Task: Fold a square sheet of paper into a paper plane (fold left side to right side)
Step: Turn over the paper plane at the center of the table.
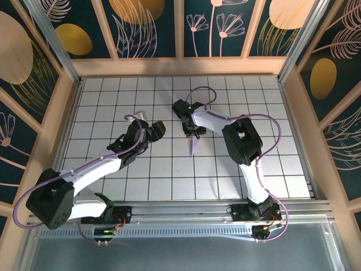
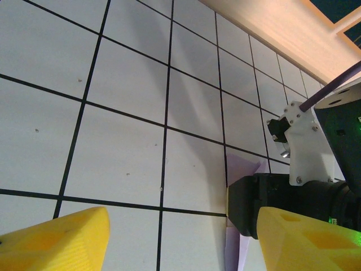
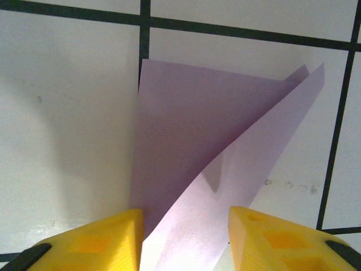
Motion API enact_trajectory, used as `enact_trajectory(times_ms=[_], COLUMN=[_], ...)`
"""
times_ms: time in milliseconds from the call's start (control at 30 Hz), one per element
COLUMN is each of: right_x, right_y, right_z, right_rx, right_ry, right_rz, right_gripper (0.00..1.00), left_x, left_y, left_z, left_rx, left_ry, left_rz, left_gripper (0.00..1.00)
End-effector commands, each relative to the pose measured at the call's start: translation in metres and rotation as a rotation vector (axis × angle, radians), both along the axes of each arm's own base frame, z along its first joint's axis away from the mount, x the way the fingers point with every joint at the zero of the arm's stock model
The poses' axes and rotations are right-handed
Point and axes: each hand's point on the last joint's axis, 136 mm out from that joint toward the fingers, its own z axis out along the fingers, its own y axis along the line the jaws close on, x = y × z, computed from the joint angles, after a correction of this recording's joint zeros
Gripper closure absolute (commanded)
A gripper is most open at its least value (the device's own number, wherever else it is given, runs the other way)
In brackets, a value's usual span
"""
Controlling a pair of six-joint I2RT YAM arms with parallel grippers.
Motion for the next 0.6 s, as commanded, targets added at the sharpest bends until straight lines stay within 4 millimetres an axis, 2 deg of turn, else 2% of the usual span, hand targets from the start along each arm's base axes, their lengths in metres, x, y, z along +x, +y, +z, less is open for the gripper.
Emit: enact_trajectory(times_ms=[0, 133, 333, 467, 567], right_x=[-0.004, -0.005, -0.009, -0.007, -0.003], right_y=[-0.008, -0.012, -0.019, -0.023, -0.023], right_z=[0.01, 0.021, 0.04, 0.068, 0.097], right_rx=[-0.043, -0.044, -0.029, 0.047, 0.208], right_ry=[-0.018, -0.037, -0.069, -0.129, -0.191], right_rz=[-0.02, -0.027, -0.041, -0.057, -0.058], right_gripper=[0.62, 0.74, 1.0, 1.0, 1.0], left_x=[-0.001, -0.001, -0.001, 0.001, 0.002], left_y=[0.007, 0.008, 0.013, 0.013, 0.01], left_z=[0.0, 0.002, 0.008, 0.02, 0.031], left_rx=[0.01, 0.013, 0.018, 0.001, -0.032], left_ry=[-0.001, -0.004, -0.017, -0.036, -0.047], left_rz=[0.022, 0.028, 0.045, 0.047, 0.027], left_gripper=[0.3, 0.3, 0.3, 0.27, 0.23])
